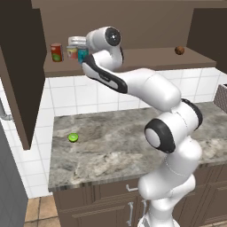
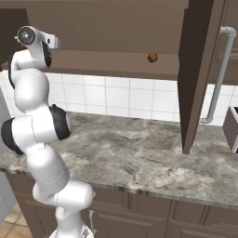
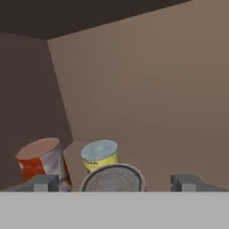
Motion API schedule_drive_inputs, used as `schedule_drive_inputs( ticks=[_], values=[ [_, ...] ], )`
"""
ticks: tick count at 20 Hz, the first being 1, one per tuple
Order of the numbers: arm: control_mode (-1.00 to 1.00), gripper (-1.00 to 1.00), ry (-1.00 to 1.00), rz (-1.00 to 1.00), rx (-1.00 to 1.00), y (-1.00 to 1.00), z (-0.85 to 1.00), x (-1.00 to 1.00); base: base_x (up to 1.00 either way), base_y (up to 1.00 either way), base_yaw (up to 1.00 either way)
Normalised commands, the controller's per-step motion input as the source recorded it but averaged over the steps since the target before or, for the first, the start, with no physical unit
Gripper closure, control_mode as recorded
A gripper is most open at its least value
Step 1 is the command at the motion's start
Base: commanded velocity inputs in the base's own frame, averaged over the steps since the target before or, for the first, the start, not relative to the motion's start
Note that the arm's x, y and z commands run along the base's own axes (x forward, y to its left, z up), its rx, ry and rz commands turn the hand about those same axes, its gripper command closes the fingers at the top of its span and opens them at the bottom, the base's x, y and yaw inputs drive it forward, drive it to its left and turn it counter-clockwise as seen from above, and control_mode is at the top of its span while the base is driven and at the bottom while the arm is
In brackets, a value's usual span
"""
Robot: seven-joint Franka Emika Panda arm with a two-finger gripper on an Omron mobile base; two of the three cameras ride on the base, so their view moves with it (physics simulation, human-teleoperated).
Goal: Pick the cans from the counter and place them in their designated side in the cabinet.
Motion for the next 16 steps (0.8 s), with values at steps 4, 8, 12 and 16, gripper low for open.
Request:
schedule_drive_inputs(
  ticks=[4,8,12,16],
  values=[
    [-1.0,-1.0,-0.1,0.04,0.0,-0.03,0.1,-0.58,0.0,0.0,0.0],
    [-1.0,-1.0,-0.04,0.02,0.0,-0.14,0.04,-0.68,0.0,0.0,0.0],
    [-1.0,-1.0,-0.02,0.01,0.0,-0.27,0.0,-0.73,0.0,0.0,0.0],
    [-1.0,-1.0,-0.02,0.0,0.0,-0.41,0.0,-0.82,0.0,0.0,0.0]
  ],
)
